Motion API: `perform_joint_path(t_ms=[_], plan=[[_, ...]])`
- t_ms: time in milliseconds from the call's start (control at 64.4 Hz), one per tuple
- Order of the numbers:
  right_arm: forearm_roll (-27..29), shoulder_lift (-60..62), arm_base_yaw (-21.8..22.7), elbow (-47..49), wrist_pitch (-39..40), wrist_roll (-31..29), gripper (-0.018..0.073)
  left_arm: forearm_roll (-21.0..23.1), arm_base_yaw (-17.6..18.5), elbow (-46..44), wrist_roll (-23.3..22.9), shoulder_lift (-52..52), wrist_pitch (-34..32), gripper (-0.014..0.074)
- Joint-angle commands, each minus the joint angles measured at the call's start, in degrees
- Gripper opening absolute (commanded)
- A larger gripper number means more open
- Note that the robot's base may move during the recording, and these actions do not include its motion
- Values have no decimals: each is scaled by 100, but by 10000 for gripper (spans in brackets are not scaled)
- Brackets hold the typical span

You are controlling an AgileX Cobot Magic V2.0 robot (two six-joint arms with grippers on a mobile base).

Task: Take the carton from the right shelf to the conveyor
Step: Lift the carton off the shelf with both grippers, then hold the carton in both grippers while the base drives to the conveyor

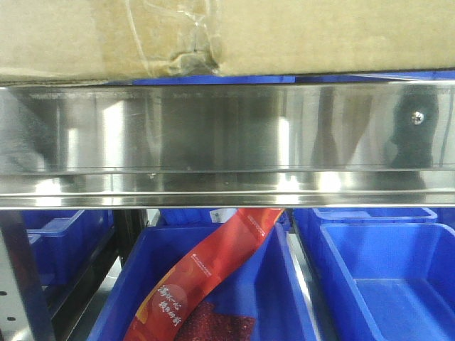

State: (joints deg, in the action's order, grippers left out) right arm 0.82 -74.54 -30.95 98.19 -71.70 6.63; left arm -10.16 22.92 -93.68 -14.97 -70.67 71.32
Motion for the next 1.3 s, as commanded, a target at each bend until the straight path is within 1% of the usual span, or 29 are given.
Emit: perform_joint_path(t_ms=[0,636,1288], plan=[[9,52,-20,8,401,-110,-61,-77,33,-23,83,84,-136,-19],[9,52,-20,8,1134,-110,-61,-77,33,-23,83,84,-136,-19],[9,41,-20,8,1179,-110,-61,-89,33,-23,83,84,-136,-19]])
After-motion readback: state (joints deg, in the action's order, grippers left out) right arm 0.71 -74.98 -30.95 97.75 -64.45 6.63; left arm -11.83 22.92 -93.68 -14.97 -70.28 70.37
